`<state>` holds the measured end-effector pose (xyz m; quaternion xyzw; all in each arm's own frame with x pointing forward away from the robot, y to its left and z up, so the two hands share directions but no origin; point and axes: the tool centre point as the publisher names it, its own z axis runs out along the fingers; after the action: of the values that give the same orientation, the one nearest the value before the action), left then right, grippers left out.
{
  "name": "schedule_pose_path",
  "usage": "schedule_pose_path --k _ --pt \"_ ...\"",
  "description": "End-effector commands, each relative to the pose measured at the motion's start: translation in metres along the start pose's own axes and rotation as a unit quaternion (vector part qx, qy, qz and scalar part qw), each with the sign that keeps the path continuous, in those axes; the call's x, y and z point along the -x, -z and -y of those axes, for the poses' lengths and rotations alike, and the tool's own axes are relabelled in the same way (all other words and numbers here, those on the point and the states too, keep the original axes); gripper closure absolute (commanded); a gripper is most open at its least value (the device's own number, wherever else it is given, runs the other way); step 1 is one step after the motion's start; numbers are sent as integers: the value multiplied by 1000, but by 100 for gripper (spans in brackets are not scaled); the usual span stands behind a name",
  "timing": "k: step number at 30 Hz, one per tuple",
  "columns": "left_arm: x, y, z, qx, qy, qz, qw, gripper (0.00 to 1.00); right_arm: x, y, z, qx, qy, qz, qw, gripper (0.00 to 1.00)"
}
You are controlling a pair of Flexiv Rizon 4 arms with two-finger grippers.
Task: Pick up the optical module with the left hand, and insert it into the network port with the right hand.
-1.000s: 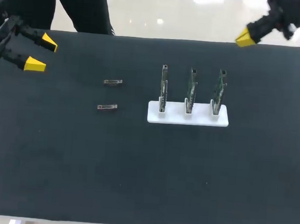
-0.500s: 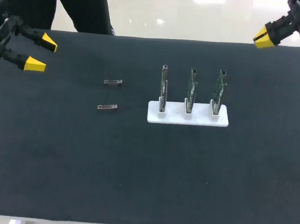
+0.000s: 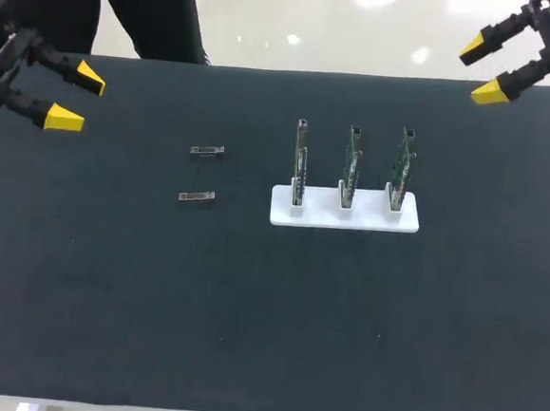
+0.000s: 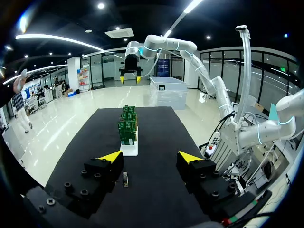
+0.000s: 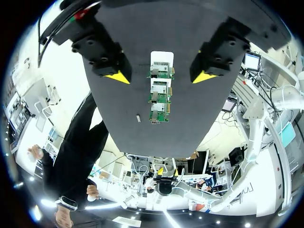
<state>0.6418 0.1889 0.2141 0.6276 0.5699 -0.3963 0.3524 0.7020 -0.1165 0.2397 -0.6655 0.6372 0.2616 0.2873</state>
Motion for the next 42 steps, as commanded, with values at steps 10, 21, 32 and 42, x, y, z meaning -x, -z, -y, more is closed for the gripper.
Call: schedule_pose_path --k 10,21,32,42 --pt "-7 3 2 4 -2 -12 1000 0 -1 0 0 0 0 1 1000 0" --pt "-58 12 -22 37 64 -131 989 0 -1 0 0 0 0 1 1000 0" --pt "-91 -9 -49 65 132 -237 960 0 -1 0 0 0 0 1 1000 0" --pt "-91 -9 -49 65 132 -237 960 0 -1 0 0 0 0 1 1000 0"
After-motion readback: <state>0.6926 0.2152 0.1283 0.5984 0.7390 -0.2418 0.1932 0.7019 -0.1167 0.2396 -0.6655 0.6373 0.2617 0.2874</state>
